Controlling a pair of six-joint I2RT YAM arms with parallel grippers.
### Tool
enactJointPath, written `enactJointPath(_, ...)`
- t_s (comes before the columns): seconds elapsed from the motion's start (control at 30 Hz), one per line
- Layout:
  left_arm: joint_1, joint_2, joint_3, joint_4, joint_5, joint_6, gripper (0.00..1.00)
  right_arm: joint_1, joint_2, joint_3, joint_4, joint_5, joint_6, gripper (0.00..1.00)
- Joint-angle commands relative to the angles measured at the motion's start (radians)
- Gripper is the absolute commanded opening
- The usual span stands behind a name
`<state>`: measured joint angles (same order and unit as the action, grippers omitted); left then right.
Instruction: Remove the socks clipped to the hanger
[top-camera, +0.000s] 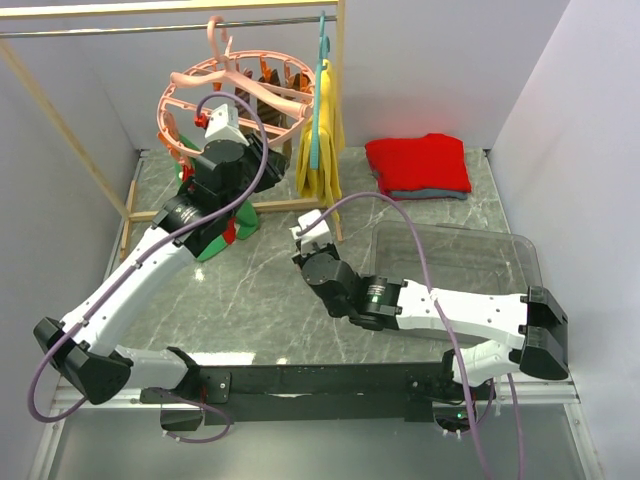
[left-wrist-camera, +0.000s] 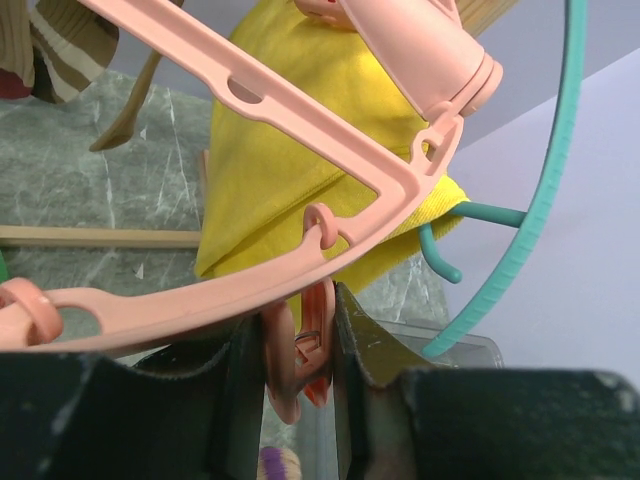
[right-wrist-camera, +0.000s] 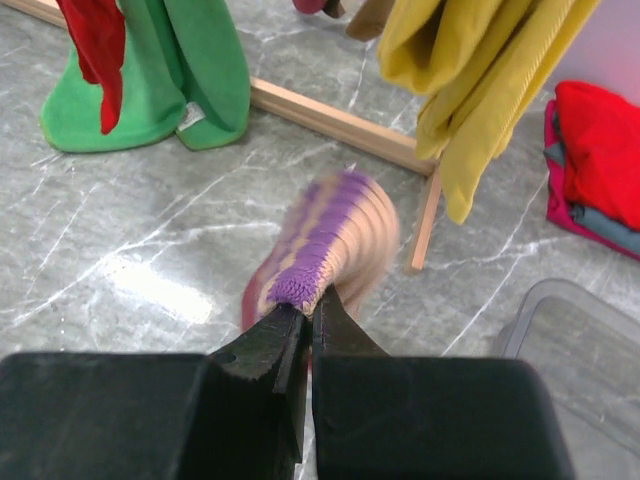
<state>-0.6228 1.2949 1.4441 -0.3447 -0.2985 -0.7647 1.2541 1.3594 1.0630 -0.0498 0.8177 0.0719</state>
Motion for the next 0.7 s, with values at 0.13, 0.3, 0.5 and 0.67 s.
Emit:
enactJointPath(0.13, -0.002, -0.046, 0.012, 0.021, 0.005, 0.042, 0.01, -0.028, -0.124, -0.046, -0.073, -0.018, 0.133, 0.00)
enactJointPath(0.3, -0.002, -0.040, -0.001, 0.022, 0.058, 0.054, 0.01, -0.128, -0.270, -0.067, -0.287, -0.015, 0.287, 0.00)
enactJointPath(0.5, 0.000, -0.034, 0.001, 0.036, 0.102, 0.061, 0.01, -0.298, -0.529, -0.109, -0.516, -0.022, 0.425, 0.00)
enactJointPath(0.67, -0.002, -0.040, -0.005, 0.042, 0.113, 0.065, 0.01, -0.438, -0.660, -0.170, -0.624, -0.072, 0.511, 0.00)
